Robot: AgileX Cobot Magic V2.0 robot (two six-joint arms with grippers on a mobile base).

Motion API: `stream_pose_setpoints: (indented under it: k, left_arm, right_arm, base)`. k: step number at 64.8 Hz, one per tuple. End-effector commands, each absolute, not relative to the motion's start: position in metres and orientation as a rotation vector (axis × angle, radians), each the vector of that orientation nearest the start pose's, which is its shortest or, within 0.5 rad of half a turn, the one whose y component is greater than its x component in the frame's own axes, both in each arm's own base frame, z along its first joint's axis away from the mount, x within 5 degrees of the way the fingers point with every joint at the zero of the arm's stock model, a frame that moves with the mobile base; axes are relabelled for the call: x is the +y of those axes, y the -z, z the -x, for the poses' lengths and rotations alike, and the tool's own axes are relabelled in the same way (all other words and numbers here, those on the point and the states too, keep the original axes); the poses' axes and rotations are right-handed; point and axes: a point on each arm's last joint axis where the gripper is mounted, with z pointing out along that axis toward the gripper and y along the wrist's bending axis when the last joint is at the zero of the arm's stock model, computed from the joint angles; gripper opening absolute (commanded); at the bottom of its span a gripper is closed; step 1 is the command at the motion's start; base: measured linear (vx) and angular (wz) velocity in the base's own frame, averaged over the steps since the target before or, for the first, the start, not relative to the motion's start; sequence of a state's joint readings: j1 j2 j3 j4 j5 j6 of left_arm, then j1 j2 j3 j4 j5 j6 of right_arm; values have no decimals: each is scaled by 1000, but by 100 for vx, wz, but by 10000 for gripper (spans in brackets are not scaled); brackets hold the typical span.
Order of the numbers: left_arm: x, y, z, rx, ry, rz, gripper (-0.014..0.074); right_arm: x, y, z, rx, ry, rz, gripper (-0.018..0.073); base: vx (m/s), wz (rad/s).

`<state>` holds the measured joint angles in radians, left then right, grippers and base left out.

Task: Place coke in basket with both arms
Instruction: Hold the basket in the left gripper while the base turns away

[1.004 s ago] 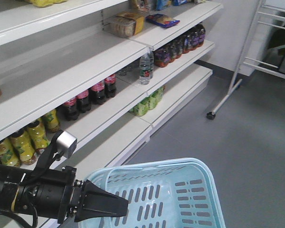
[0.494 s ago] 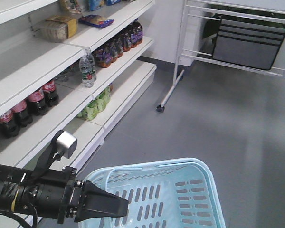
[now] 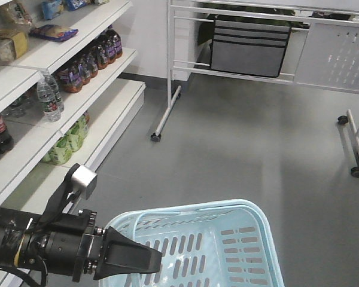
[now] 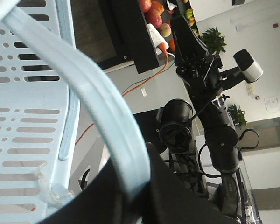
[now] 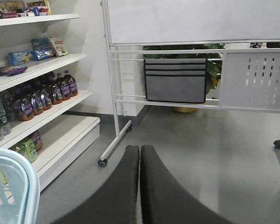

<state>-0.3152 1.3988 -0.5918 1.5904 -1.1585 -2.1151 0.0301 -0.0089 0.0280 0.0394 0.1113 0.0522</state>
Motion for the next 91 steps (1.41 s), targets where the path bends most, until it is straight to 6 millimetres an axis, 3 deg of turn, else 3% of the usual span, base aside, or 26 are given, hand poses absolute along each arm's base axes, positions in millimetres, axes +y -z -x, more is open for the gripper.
stream_pose_setpoints:
  k: [1, 91]
  left_arm:
    - [-150, -263, -170, 2128, 2025, -537, -8]
    - [-150, -263, -170, 2128, 2025, -537, -8]
  right_arm:
    - [2, -197, -56, 1535, -89, -36, -4]
    - [2, -197, -56, 1534, -89, -36, -4]
  base:
    - [5, -30]
    - [17, -16]
